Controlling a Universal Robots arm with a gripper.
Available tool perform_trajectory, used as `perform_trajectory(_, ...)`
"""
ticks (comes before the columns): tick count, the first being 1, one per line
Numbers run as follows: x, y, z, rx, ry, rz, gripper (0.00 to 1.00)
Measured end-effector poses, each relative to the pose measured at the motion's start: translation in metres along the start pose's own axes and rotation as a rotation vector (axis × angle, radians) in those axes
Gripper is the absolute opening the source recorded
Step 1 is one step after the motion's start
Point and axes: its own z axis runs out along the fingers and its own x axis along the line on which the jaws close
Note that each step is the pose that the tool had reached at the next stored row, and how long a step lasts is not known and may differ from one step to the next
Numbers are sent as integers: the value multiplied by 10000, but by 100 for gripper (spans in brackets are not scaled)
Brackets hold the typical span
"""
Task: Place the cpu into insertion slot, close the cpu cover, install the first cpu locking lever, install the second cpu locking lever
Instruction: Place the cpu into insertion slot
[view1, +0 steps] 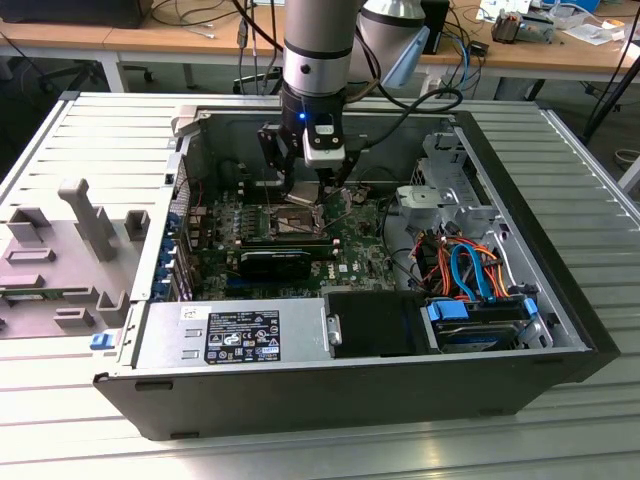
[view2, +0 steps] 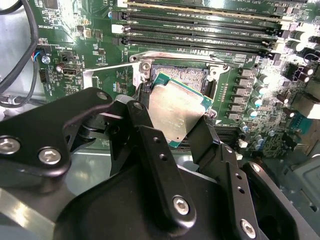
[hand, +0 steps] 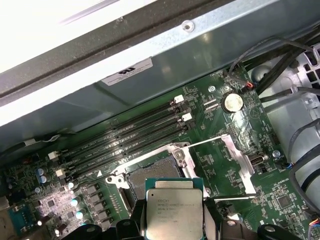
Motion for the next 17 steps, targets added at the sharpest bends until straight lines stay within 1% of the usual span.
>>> perform_trajectory(17, 0, 0, 1, -9, 5, 402, 55)
